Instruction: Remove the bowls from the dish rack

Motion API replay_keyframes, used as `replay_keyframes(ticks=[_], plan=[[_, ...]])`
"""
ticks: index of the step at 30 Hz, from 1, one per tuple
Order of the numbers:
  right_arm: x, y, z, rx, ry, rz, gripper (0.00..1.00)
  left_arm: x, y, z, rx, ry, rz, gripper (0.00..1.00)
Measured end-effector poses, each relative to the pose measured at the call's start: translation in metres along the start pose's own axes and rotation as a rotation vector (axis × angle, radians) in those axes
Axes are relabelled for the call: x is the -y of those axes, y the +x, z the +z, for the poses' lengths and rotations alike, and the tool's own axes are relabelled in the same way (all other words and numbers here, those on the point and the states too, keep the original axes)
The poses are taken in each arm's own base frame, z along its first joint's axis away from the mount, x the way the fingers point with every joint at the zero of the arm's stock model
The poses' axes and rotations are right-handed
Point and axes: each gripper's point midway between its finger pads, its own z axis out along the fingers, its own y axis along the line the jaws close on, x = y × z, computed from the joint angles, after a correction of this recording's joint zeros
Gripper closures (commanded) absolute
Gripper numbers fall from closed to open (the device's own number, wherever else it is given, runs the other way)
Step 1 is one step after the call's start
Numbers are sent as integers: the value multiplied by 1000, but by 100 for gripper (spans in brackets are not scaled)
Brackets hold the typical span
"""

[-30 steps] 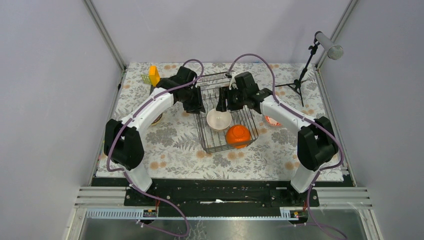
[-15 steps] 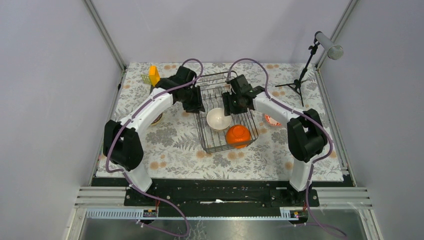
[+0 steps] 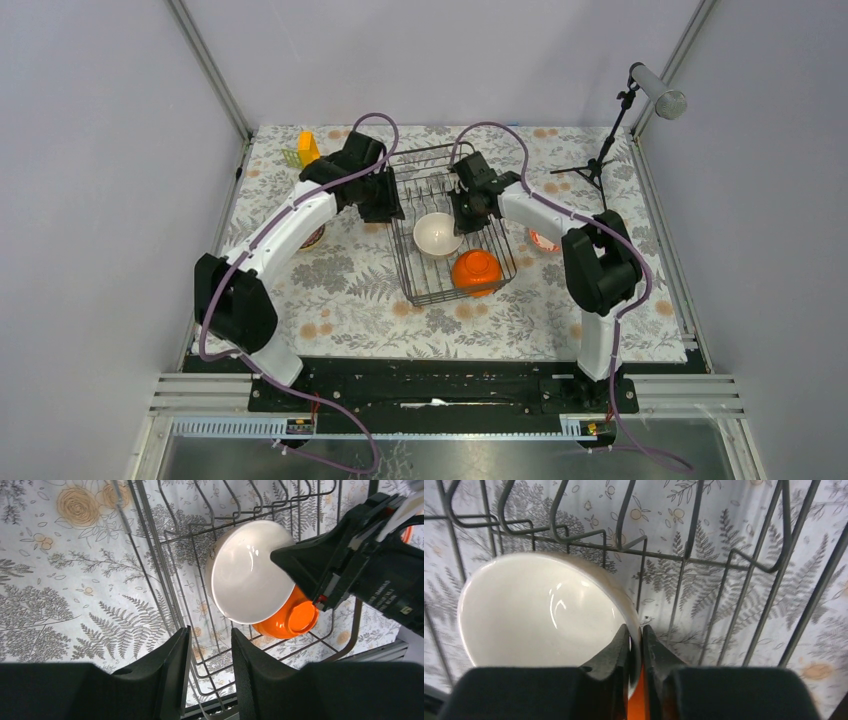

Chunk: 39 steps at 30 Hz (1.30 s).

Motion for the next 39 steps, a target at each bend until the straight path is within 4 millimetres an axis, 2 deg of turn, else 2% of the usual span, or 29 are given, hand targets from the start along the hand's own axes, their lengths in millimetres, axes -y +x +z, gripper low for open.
replay_keyframes(ticks=[3, 7, 11, 14, 18, 21, 24, 27, 30, 34, 39], plan=[[-1, -3, -4, 1, 2, 5, 100, -5, 1, -2, 11, -19, -2, 50], [-1, -6, -9, -5, 9, 3, 100, -12, 0, -5, 35, -49, -10, 33], [-3, -11, -26, 4, 14, 0, 100, -19, 3, -8, 53, -75, -29, 19], [-4, -23, -51, 48, 26, -4, 100, -24, 5, -9, 65, -94, -43, 16], [-1, -40, -95, 156, 58, 0, 100, -32, 8, -5, 71, -121, -59, 16], [6, -50, -132, 248, 99, 20, 100, -37, 12, -1, 68, -137, -63, 19], [16, -51, -166, 334, 145, 59, 100, -37, 11, 1, 78, -145, -66, 24], [34, -40, -189, 386, 198, 119, 100, -38, 12, 7, 90, -143, -70, 31], [54, -23, -198, 402, 261, 194, 100, -41, 15, 12, 86, -149, -75, 36], [80, 8, -195, 380, 343, 300, 100, -42, 14, 23, 83, -155, -75, 40], [105, 57, -181, 313, 412, 414, 100, -49, 18, 40, 54, -183, -65, 48]])
